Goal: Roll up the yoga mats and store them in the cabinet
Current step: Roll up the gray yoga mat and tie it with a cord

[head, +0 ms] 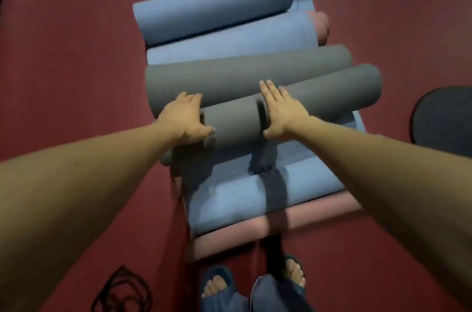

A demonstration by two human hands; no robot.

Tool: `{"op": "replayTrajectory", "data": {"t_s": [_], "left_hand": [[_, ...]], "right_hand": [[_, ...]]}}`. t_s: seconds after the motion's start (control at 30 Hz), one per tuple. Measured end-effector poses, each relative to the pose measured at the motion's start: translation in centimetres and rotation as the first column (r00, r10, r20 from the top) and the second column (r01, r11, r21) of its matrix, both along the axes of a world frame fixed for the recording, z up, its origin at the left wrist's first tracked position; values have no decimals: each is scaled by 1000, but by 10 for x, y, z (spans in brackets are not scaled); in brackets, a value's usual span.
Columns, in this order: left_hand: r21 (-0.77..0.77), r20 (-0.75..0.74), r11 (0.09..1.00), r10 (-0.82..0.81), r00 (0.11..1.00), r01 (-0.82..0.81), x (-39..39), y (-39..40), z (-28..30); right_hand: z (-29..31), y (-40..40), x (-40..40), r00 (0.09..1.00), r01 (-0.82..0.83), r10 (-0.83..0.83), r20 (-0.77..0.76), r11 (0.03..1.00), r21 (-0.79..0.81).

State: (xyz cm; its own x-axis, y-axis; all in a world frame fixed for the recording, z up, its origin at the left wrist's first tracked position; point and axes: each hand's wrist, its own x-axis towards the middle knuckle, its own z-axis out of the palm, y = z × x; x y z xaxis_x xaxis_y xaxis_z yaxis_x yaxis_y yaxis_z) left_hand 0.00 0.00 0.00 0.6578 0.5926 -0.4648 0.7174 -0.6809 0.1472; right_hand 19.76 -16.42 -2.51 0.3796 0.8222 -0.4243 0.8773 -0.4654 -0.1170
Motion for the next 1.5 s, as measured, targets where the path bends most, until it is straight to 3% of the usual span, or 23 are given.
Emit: {"op": "replayTrajectory", "data": {"t_s": [0.1,0.2,0.23,0.3,0.37,0.47,0.53,0.6,0.67,0.77,0.87,0.97,1.03,1.2,1.4,1.5], "left_hand": [[-46,-152,992,-119,981,113,-2,-20,-43],[58,-224,954,-273,936,293,-29,-64,-69],[44,-213,953,-285,935,300,-40,-78,-76],[-125,-155,981,-166,974,148,-61,-106,-86],[-276,-206,958,-137,969,77,-78,-132,-85],[-201,-250,973,-160,955,110,-99,-175,-66],[-55,-151,992,-123,981,116,-113,-206,-45],[103,25,980,-176,984,173,-131,-229,-12],[277,133,935,-267,955,223,-146,-252,27],[410,224,900,-257,940,148,-174,-300,125],[486,331,873,-224,917,37,-234,-358,217],[595,506,794,-246,827,-128,-306,-431,271],[609,502,785,-272,821,-112,-349,-484,283],[448,349,894,-160,923,-15,-404,-569,238],[627,494,770,-276,825,-118,-469,-647,270],[597,450,800,-268,852,-63,-504,-687,257]], "right_hand": [[-27,2,1,978,-122,148,146,978,-171],[-44,-24,-3,948,-276,304,89,930,-244],[-47,-38,0,955,-271,294,48,925,-265],[-49,-70,4,982,-187,189,-32,910,-370],[-48,-104,-5,977,-207,207,-55,847,-490],[-24,-149,-26,954,-270,299,-31,806,-526],[12,-181,-31,964,-229,264,15,861,-454],[63,-215,-40,945,-253,297,139,930,-268],[115,-255,-52,882,-371,373,289,927,-63],[189,-319,-74,864,-387,306,400,912,138],[267,-401,-139,842,-475,249,479,762,439],[311,-489,-200,882,-436,147,448,615,657],[314,-546,-232,899,-412,148,411,603,683],[271,-629,-291,961,-274,165,222,689,671],[327,-691,-333,925,-376,186,330,560,738],[298,-742,-357,950,-285,281,137,597,750]]}}
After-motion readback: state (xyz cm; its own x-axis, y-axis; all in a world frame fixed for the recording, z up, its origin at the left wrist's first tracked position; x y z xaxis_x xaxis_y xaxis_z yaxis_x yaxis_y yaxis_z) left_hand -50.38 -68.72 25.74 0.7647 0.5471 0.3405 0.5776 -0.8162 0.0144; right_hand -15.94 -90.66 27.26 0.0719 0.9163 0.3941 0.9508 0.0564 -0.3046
